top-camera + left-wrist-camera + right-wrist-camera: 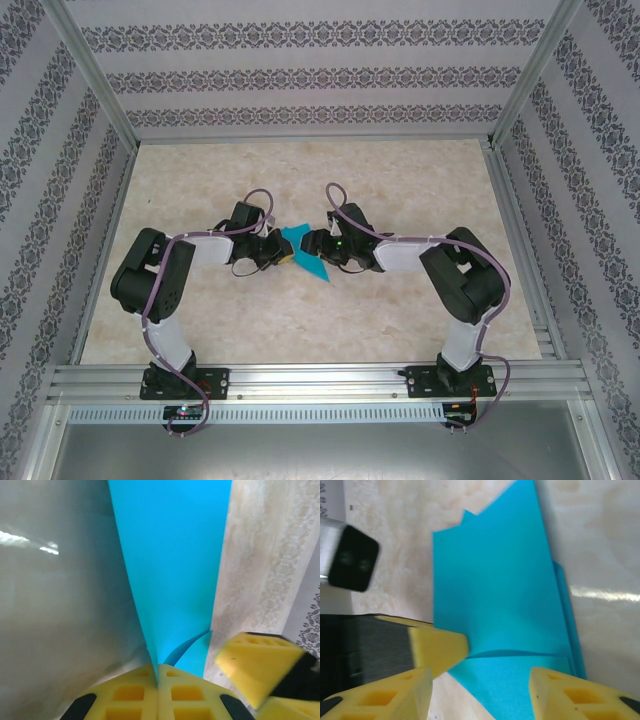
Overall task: Fold a paper plane with a square sheet of paper (pick it up from the middle)
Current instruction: Fold the wing for the fifth time at the center of the table.
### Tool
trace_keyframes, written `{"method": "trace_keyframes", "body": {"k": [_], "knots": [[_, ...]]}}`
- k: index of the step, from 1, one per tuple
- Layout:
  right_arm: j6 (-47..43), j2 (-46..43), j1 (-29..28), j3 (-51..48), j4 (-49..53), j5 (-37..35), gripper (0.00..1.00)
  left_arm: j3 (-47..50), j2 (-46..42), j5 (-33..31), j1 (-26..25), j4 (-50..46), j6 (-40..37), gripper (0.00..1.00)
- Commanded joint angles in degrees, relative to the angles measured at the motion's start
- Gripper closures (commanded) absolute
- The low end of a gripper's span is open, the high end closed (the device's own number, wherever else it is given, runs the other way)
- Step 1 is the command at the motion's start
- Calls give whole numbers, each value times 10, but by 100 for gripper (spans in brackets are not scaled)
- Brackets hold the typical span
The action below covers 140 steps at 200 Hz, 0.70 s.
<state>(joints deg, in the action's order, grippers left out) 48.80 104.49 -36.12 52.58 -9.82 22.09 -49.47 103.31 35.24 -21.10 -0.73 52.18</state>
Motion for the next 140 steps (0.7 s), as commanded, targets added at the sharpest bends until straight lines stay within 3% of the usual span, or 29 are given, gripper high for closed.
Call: {"method": "trace_keyframes", "body": {"k": [1, 26, 51, 74, 140], "knots": [[-107, -29, -14, -9, 25, -56, 42, -20, -24, -10, -10, -38, 7, 94], [-216, -53, -43, -36, 28, -142, 40, -29, -31, -13, -15, -61, 21, 95], [-331, -75, -95, -70, -1, -224, 48, -35, -39, -19, -16, -81, 34, 96], [-395, -84, -116, -115, -82, -234, 51, -48, -42, -25, -16, -106, 32, 96], [-490, -38, -146, -120, -170, -283, 48, -63, -43, -27, -20, -137, 38, 96]]}}
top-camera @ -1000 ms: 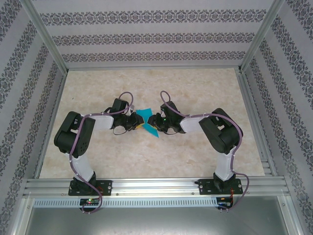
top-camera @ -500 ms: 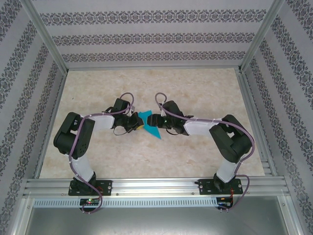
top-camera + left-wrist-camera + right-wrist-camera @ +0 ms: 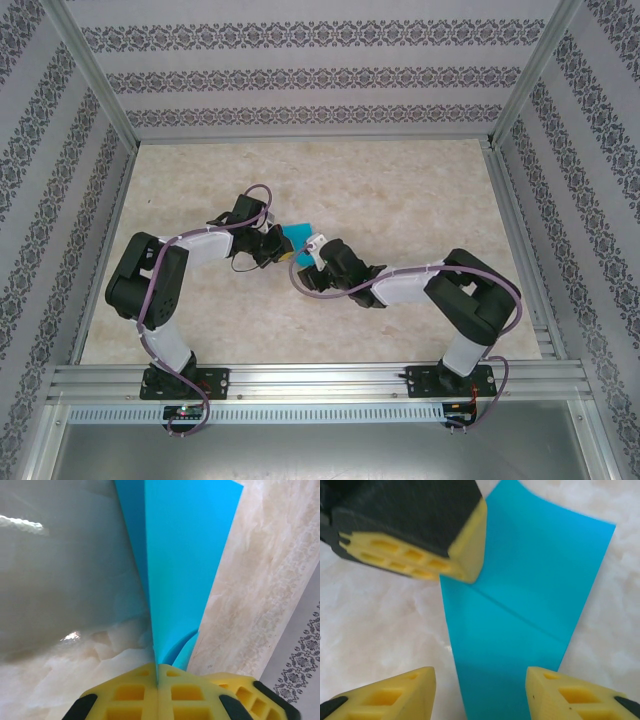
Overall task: Fold a paper plane with a square sheet of paper (pick it up from the middle)
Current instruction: Fold the wing for the fifth time at the center of the table.
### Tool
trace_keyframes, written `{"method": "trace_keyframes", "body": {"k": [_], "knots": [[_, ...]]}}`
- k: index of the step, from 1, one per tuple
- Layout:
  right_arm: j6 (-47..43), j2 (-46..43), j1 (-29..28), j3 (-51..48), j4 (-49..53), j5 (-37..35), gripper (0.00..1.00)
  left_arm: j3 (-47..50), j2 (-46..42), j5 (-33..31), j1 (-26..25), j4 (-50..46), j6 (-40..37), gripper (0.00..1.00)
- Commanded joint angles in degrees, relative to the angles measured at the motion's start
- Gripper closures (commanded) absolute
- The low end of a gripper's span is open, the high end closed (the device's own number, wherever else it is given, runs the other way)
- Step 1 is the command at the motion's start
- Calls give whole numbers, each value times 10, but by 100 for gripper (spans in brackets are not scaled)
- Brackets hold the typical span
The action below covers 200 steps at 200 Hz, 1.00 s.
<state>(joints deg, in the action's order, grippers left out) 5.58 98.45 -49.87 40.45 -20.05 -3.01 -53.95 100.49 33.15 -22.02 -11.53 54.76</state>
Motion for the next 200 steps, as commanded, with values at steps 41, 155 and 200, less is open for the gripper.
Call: {"method": "trace_keyframes", "body": {"k": [41, 155, 200], "knots": [[-107, 52, -23, 5, -114, -40, 47, -23, -16, -8, -10, -38, 17, 96], [-115, 78, -17, 15, -126, -39, 75, -34, -20, -17, -10, -56, 17, 91], [-94, 60, -9, -1, -134, -35, 82, -47, -26, -21, 0, -74, 3, 87]]}}
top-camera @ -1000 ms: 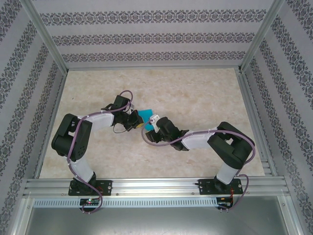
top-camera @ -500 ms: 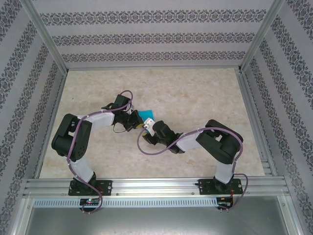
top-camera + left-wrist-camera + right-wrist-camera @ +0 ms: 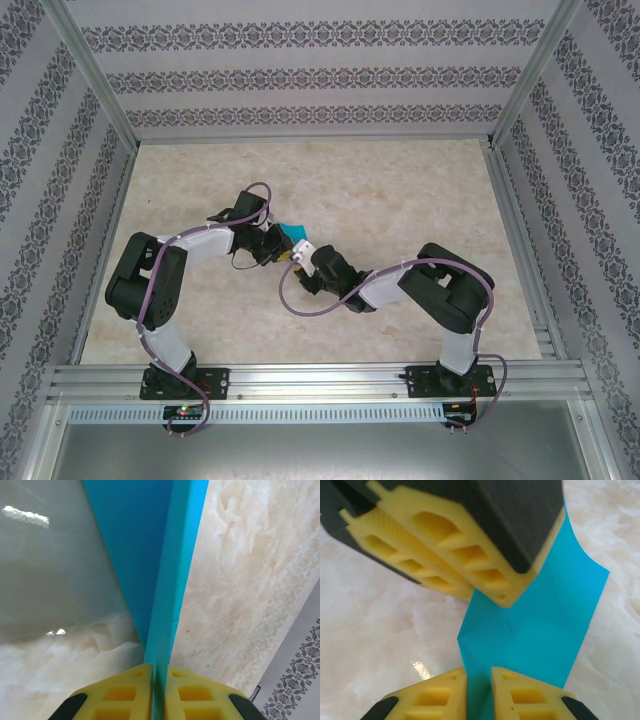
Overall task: Fold a paper plane with a square sheet of paper (pick it up from the middle)
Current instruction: Fold the wing for the fifth time at the center of the table.
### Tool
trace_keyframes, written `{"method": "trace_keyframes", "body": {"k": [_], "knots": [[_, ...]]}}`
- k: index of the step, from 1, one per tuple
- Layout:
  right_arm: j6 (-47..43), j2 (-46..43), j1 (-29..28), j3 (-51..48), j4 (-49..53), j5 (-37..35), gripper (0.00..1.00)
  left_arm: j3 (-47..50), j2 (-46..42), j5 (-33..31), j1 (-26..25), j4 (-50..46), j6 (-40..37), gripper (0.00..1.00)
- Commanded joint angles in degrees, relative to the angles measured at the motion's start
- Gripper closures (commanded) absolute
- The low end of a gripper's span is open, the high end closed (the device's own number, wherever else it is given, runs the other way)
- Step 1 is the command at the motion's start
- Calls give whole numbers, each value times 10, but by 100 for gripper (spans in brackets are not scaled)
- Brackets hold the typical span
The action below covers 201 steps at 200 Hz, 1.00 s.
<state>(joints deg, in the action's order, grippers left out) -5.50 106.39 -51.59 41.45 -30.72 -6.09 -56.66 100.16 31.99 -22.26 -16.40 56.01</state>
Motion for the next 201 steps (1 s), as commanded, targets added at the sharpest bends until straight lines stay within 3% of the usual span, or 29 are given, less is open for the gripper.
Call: {"method": "trace_keyframes", "body": {"k": [1, 36, 77, 103, 140, 201], "knots": [[18, -20, 8, -11, -28, -4, 82, -20, -23, -10, 2, -26, -10, 87], [37, -38, 16, -20, -28, 16, 82, -19, -24, -11, 8, -33, -19, 80], [78, -42, 38, -19, -29, 79, 91, -25, -50, -39, 29, -71, -56, 49], [112, -35, 50, -13, -25, 127, 97, -16, -83, -59, 43, -72, -65, 34], [187, -30, 73, -3, -11, 185, 100, 20, -115, -66, 51, -26, -69, 28], [330, -6, 109, 12, -2, 269, 100, 110, -141, -16, 51, 130, -80, 29]]}}
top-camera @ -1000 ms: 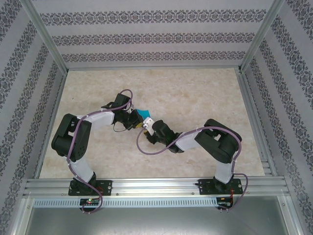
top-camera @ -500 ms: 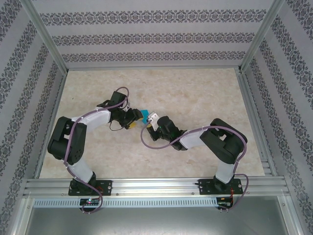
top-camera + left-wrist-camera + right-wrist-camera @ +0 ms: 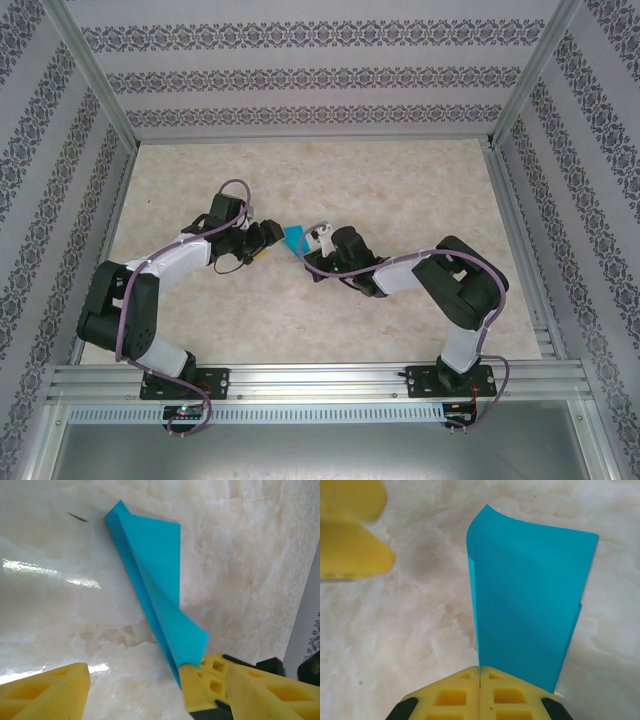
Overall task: Fold a paper plane with a square sheet of paper (pick it up from the middle)
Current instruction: Fold the wing for the fifth time at the center of the table.
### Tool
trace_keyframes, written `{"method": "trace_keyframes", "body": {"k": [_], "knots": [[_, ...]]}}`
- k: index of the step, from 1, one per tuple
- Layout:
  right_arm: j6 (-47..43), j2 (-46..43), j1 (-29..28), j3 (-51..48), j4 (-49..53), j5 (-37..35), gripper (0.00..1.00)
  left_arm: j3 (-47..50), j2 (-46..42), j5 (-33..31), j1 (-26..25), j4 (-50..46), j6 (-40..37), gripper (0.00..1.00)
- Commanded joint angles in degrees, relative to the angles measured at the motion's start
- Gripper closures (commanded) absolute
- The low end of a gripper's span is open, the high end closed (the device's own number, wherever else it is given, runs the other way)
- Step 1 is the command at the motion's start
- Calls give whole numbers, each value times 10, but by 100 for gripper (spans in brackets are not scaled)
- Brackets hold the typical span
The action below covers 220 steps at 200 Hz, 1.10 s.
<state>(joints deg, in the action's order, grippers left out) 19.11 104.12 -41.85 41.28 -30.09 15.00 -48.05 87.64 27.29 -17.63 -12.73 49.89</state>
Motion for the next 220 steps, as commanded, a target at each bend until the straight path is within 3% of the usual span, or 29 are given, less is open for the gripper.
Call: {"method": "trace_keyframes", "body": {"k": [1, 54, 110, 150, 220], "knots": [[86, 17, 13, 15, -9, 60, 100, 25, -16, 33, 4, 96, -19, 29], [199, 25, 37, 23, -31, 125, 100, 70, 6, 88, 0, 206, -27, 41], [312, 34, 64, 10, -99, 176, 100, 57, 47, 115, -17, 246, -38, 54], [369, 51, 74, -8, -150, 187, 100, 42, 79, 127, -33, 274, -39, 59], [412, 59, 87, -38, -154, 174, 100, 22, 104, 124, -42, 285, -51, 62]]}}
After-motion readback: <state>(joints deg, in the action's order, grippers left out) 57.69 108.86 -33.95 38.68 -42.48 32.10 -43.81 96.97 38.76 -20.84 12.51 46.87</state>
